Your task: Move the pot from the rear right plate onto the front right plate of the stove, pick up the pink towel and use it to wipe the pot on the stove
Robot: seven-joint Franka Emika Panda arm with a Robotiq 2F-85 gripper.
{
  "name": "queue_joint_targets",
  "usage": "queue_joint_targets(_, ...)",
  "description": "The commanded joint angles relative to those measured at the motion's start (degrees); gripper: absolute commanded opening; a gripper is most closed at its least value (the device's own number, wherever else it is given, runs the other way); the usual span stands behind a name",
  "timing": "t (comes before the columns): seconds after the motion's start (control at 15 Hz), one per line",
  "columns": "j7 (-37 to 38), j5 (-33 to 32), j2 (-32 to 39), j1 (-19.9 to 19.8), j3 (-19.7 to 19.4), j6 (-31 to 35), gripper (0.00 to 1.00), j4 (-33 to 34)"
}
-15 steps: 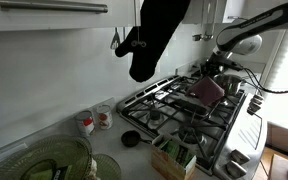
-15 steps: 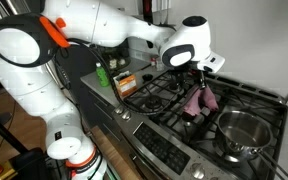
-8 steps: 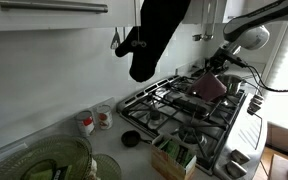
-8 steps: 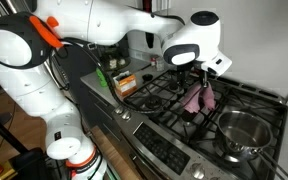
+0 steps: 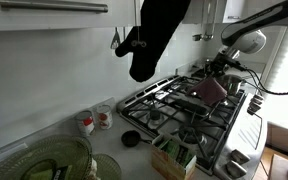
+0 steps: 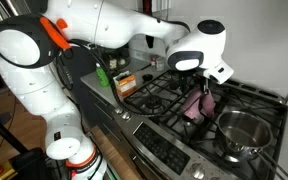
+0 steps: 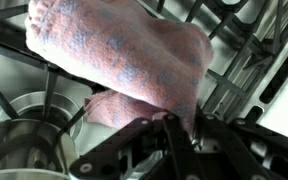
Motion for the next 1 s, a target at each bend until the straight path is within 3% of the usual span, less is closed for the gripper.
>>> queue_joint_targets(0.0, 1.04, 0.11, 0.36, -1.25, -0.38, -3.87, 0.04, 2.09)
queue_joint_targets(0.6, 0.06, 4.74, 1.9, -0.7, 0.75, -10.55, 0.04, 3.25)
queue_joint_targets(0.93, -7.21, 11.86, 2.86, -0.62, 1.73, -5.23, 0.04, 2.4)
